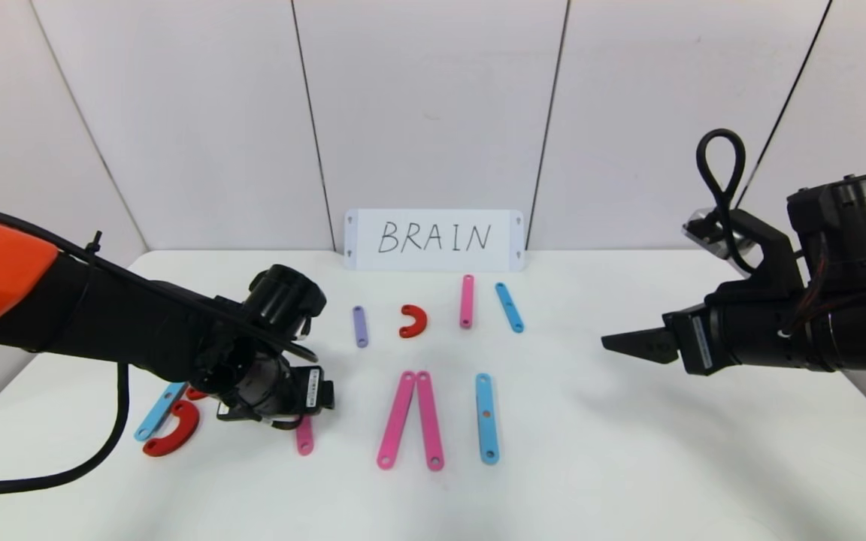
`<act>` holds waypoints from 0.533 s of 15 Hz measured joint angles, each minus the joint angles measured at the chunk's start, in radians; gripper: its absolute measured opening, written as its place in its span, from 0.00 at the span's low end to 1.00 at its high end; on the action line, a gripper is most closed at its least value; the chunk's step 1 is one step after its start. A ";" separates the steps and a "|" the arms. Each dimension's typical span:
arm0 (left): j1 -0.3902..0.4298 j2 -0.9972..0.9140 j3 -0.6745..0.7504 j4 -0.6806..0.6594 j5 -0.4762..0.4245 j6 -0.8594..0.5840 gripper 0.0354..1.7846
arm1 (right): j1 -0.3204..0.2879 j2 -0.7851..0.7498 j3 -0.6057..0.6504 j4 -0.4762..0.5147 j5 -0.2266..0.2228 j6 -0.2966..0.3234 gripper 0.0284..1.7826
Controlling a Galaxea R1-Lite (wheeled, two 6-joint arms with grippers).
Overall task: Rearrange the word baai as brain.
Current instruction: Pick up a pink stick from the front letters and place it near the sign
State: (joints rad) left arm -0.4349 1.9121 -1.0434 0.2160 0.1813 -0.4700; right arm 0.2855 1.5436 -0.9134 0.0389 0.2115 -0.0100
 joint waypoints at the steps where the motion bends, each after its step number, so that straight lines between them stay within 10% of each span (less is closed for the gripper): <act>1: -0.001 0.001 0.000 0.000 0.000 0.000 0.81 | 0.000 0.000 0.000 0.000 0.000 0.000 0.97; 8: -0.012 0.001 0.006 0.000 0.000 0.000 0.17 | 0.000 0.000 0.001 -0.001 0.000 0.000 0.97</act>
State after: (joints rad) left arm -0.4472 1.9132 -1.0372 0.2160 0.1813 -0.4698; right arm 0.2857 1.5436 -0.9121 0.0383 0.2117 -0.0104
